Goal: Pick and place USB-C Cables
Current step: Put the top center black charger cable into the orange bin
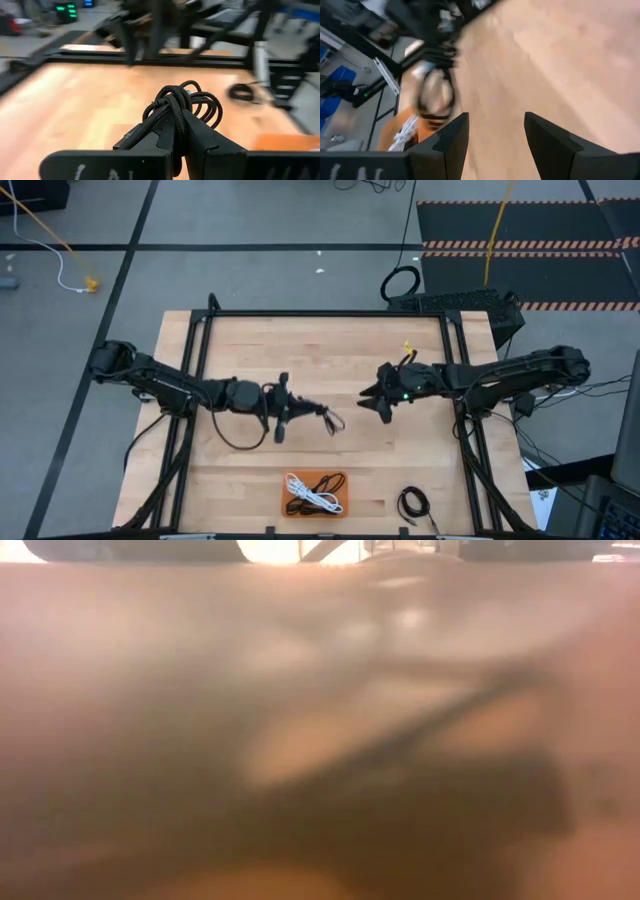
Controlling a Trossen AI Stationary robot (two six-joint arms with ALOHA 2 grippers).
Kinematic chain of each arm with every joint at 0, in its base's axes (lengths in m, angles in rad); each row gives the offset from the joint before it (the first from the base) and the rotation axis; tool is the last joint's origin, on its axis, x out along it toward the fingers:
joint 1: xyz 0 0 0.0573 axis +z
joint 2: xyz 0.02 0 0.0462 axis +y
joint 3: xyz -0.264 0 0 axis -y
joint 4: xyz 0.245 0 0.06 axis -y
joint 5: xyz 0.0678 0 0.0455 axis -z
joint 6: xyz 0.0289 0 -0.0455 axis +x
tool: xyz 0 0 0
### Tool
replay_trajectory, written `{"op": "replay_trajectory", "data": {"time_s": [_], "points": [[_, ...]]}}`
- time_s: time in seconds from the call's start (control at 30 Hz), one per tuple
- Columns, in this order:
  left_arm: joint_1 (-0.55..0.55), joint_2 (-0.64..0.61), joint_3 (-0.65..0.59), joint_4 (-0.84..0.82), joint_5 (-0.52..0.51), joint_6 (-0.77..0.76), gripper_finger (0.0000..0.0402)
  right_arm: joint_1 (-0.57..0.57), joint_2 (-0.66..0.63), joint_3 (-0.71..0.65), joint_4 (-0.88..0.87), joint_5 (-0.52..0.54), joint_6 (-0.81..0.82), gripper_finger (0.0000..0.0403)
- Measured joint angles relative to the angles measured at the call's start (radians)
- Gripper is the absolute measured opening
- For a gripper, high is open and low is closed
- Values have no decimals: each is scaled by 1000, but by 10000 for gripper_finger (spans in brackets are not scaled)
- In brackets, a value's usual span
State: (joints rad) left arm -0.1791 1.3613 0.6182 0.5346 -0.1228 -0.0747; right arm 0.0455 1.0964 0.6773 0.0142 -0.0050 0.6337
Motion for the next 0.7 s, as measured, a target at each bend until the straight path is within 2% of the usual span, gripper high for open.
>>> {"op": "replay_trajectory", "data": {"time_s": [0.17, 0.4, 0.57, 0.7], "points": [[-105, 0, 0, 14, 50, -48, 14, 51, 35, -1, -17, -23, 97, 185], [-239, 0, 0, 47, 49, -191, 21, 142, 76, -1, -16, -49, 211, 185], [-348, 6, 0, 110, -74, -244, 14, 232, 107, -1, 16, -46, 308, 185], [-415, 66, 0, 198, -179, -288, 14, 322, 143, 0, 54, -10, 376, 185]]}}
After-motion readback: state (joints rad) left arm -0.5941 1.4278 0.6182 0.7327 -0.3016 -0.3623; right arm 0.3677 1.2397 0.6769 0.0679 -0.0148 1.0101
